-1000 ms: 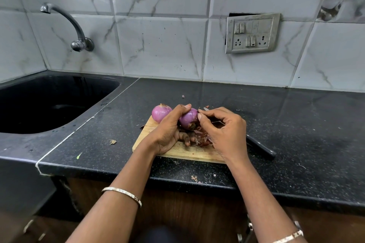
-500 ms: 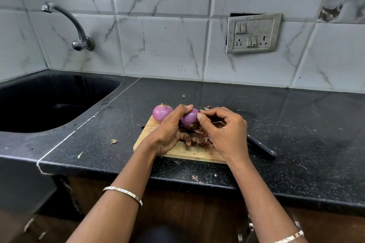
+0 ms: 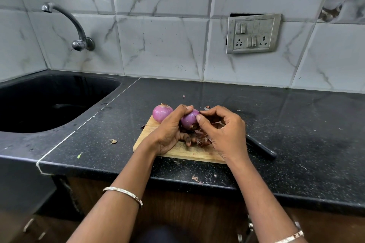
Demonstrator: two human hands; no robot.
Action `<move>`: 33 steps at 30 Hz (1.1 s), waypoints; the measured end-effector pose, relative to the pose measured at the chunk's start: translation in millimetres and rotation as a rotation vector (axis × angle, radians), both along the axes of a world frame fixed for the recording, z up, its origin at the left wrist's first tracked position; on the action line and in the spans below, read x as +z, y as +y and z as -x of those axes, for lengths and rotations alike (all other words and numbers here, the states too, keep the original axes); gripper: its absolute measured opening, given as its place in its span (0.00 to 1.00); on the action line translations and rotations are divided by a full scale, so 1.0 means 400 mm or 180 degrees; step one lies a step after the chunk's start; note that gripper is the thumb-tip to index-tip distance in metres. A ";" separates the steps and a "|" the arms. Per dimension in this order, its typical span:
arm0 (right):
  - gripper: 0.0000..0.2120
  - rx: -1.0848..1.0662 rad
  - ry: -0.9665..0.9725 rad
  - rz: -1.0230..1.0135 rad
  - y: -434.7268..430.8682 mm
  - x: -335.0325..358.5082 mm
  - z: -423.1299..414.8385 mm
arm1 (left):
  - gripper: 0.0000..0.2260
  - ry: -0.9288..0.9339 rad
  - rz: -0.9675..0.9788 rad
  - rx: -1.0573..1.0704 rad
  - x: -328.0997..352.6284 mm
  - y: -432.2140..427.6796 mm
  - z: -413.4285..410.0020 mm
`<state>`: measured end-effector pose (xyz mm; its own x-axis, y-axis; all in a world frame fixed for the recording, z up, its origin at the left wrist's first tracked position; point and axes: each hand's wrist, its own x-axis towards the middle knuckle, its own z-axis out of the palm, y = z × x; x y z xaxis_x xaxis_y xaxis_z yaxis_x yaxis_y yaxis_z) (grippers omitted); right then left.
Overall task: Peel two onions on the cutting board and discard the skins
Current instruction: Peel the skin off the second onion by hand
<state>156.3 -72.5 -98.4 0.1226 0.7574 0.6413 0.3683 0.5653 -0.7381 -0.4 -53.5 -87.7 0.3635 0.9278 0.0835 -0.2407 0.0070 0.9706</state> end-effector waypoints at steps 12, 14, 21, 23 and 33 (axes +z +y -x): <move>0.05 -0.0024 -0.0019 -0.0009 -0.004 0.004 0.001 | 0.18 -0.0044 0.0053 -0.0032 0.000 0.003 0.002; 0.09 0.0027 -0.0139 -0.0088 -0.007 0.006 0.002 | 0.19 -0.0038 0.0107 -0.0053 -0.002 0.005 0.002; 0.10 0.0163 -0.0250 -0.0326 0.000 0.007 0.007 | 0.25 0.0032 0.0080 -0.0035 -0.004 0.010 0.004; 0.07 0.0025 -0.0266 -0.0468 0.002 0.007 0.002 | 0.24 0.0066 0.0094 -0.0032 -0.003 0.008 0.003; 0.06 0.0002 -0.0574 -0.0210 -0.004 0.005 0.007 | 0.27 0.0031 0.0258 0.0074 0.000 0.008 0.004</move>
